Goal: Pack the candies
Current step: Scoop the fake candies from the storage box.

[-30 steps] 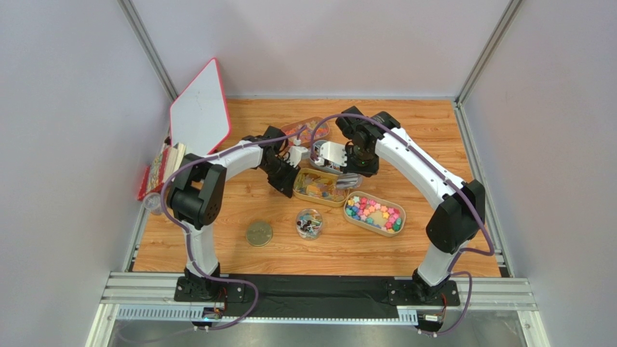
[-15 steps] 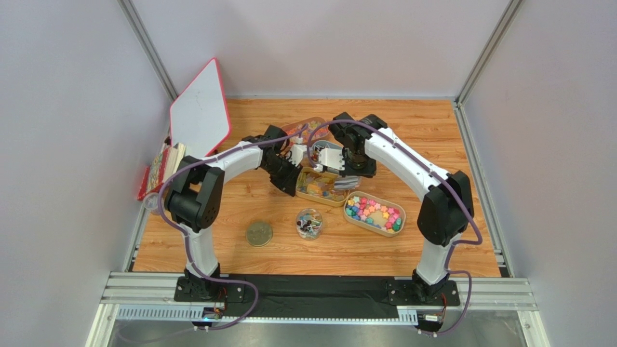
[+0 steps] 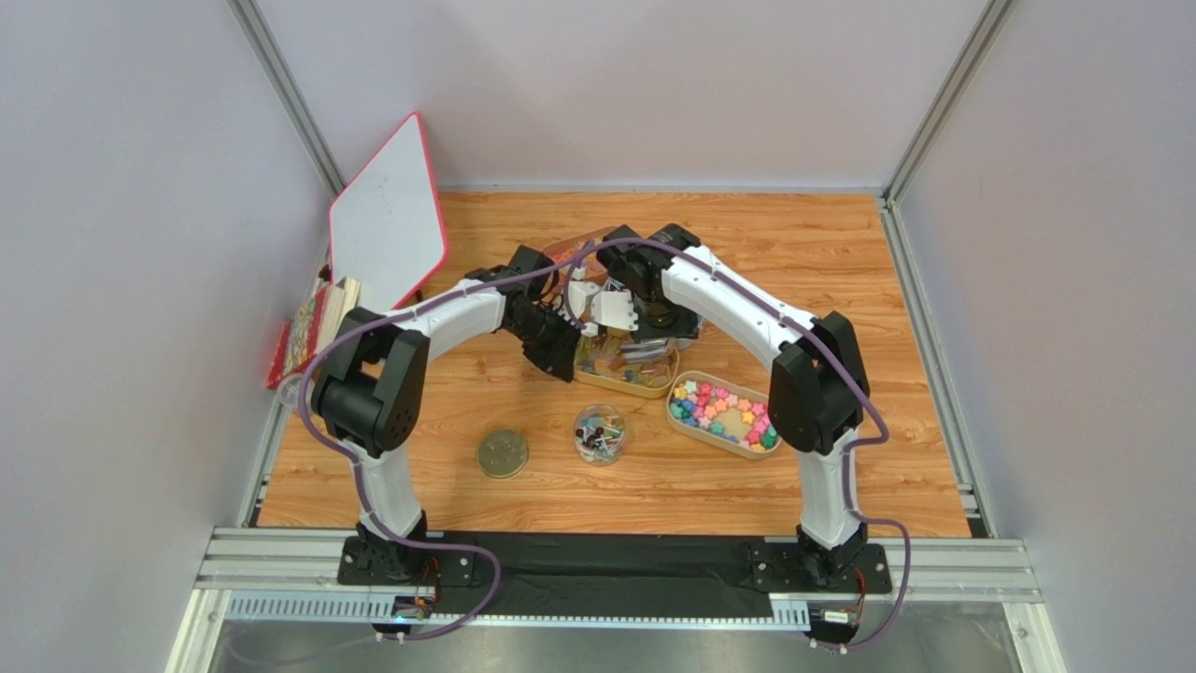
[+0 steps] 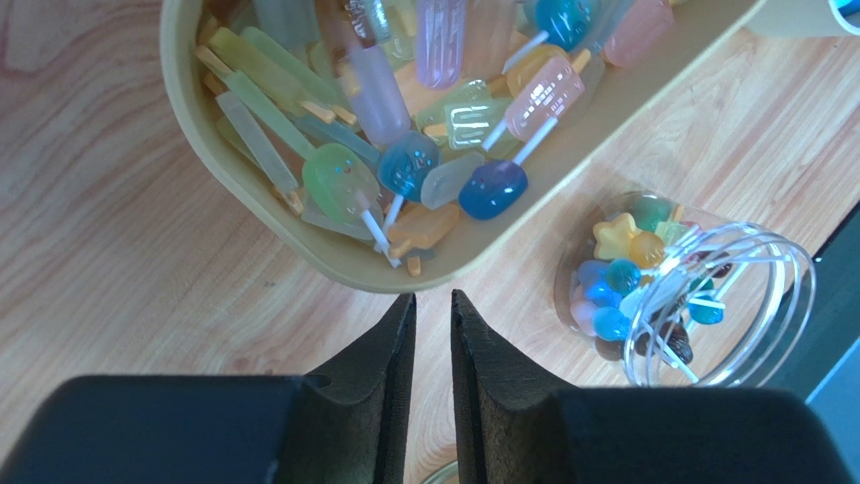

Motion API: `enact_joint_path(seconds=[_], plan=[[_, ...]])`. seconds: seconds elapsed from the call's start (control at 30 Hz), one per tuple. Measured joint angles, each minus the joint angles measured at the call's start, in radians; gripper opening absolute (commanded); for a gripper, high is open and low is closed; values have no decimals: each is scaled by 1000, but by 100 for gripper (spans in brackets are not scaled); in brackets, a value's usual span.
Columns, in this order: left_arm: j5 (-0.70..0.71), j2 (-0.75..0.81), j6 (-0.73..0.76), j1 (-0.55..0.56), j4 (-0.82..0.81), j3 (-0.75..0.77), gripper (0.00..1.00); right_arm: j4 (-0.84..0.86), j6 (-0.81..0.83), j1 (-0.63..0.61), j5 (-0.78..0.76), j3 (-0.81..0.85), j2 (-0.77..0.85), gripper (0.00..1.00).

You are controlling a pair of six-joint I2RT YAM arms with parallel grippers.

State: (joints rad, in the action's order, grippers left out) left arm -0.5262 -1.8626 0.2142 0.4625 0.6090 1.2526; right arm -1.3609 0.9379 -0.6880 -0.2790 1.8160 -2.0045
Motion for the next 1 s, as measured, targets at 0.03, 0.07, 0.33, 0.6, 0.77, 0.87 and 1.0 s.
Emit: enact_joint_path(seconds=[0.03,0.07,0.33,0.6,0.77,0.87,1.0], plan=[[-1,6,-3,0,0,-6,25,0,-7,-2,-1,11,-11,0],[0,13,-11,0,-1,-11,25,-3,-13,-5,-1,21,-22,0],[3,23,-36,-13,-10,-31,25,-33,-60,-18,27,66,-59,0],[7,23,-53,-19,-8,-31,25,-54,-96,-18,108,97,-84,0],[5,23,-53,-19,-8,-31,25,-54,-106,-18,141,95,-84,0],[4,23,-53,-19,-8,-31,25,-55,-115,-18,148,95,-83,0],[8,23,-61,-21,-7,-31,25,-76,-140,-19,169,115,-101,0]])
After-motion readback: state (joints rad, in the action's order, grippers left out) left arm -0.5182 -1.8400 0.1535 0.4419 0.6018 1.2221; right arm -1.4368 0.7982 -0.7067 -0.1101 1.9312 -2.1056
